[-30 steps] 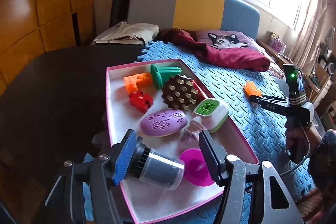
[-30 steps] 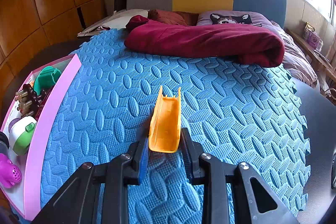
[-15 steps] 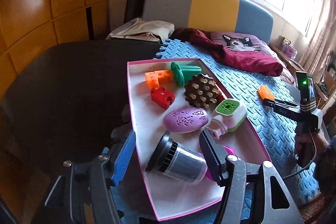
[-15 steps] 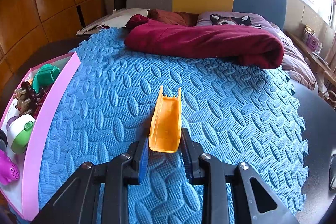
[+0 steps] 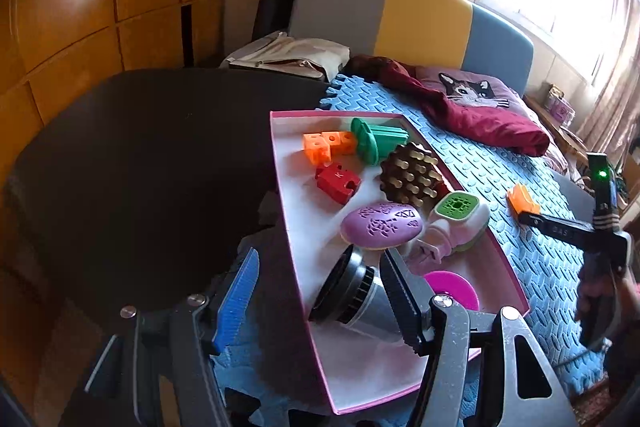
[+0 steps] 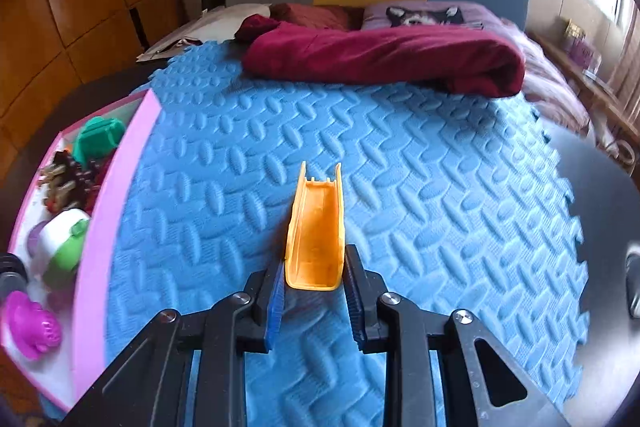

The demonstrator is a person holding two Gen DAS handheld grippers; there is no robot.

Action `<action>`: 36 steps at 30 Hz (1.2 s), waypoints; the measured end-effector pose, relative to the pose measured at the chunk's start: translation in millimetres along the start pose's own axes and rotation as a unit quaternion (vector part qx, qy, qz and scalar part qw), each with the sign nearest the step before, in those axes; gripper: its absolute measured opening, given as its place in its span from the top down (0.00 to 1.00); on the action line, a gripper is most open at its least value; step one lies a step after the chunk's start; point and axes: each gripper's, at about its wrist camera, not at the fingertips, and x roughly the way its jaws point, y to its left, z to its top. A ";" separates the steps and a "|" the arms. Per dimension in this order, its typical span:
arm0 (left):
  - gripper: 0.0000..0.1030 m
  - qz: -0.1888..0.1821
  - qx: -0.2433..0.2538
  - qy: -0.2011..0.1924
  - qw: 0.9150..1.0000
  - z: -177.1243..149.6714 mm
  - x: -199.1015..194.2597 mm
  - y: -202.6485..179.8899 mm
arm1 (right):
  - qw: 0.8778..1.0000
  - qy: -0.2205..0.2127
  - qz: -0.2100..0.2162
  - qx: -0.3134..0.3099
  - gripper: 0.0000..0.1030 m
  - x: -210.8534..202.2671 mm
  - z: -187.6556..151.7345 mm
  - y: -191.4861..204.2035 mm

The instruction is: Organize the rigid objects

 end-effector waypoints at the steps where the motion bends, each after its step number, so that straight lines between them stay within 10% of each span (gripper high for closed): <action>1: 0.38 0.000 -0.002 0.000 1.000 0.1 0.3 1.7 | 1.000 -0.001 0.008 0.003 0.75 -3.4 -1.0 2.4; 17: 0.38 0.010 -0.020 -0.001 1.000 0.0 1.4 15.8 | 0.981 -0.047 0.168 -0.083 0.75 -76.7 -35.1 123.5; 36: 0.38 0.009 -0.017 0.003 1.000 -0.6 4.7 13.4 | 0.985 0.033 0.125 -0.116 0.69 -50.8 -69.7 140.3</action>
